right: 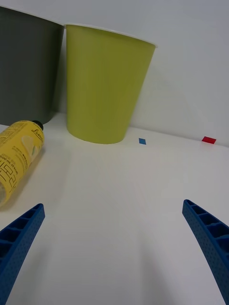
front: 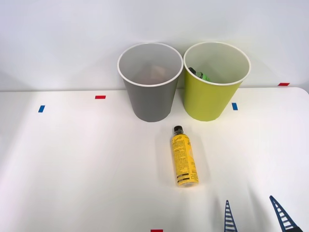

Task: Put cans in the gray bin, plastic bottles in the light green bin

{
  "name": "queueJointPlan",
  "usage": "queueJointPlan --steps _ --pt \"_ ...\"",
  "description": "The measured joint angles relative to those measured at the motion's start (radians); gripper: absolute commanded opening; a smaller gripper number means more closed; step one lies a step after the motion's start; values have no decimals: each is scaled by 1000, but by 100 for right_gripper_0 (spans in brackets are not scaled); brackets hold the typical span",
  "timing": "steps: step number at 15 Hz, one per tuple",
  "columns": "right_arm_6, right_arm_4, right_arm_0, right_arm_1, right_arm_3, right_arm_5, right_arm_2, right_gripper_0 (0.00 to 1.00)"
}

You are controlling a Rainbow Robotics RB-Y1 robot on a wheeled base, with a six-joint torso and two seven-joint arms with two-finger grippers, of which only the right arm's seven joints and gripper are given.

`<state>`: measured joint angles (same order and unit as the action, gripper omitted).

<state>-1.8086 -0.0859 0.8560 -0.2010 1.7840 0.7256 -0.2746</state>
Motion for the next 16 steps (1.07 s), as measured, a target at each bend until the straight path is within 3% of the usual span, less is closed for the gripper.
queueJointPlan --steps 16 --pt "-2 10 -12 -16 -32 -3 -10 100"
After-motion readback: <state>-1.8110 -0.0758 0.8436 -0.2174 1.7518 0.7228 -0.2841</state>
